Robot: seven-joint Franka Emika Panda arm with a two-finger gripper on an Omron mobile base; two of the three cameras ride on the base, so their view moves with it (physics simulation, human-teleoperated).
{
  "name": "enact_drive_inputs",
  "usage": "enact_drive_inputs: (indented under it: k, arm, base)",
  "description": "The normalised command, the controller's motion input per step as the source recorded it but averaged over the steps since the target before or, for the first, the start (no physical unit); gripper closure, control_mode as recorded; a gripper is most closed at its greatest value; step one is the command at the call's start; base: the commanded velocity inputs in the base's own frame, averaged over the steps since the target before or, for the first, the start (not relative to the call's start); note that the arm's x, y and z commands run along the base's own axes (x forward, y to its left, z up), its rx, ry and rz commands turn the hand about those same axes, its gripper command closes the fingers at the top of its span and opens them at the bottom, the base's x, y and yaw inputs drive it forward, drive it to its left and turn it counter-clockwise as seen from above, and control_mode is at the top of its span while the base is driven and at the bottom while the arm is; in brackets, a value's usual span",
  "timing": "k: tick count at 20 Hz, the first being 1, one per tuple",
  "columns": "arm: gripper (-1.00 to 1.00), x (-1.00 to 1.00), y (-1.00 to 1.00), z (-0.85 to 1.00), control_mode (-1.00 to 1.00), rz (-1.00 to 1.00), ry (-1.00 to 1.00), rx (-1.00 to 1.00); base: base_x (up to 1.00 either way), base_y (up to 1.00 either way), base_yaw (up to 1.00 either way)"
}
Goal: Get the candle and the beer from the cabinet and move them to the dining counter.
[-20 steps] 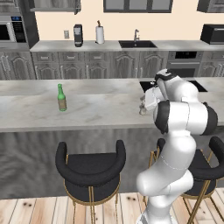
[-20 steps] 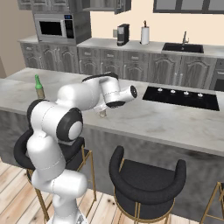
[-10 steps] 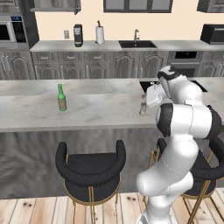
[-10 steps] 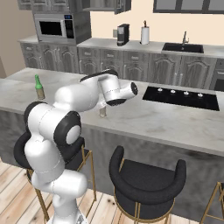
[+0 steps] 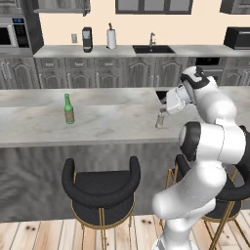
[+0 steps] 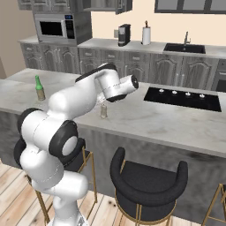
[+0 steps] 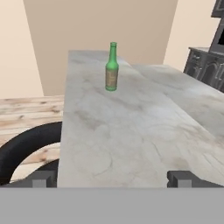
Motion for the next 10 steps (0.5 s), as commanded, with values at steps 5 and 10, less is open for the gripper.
enact_drive_inputs:
  k: [5, 10]
  arm:
    - [-1.00, -0.39, 0.12, 0.39, -1.00, 0.00, 0.00, 0.00]
    - [-1.00, -0.69, 0.14, 0.36, -1.00, -0.02, 0.00, 0.00]
  base:
    - [0.00, 0.00, 0.00]
    - [0.00, 0.00, 0.00]
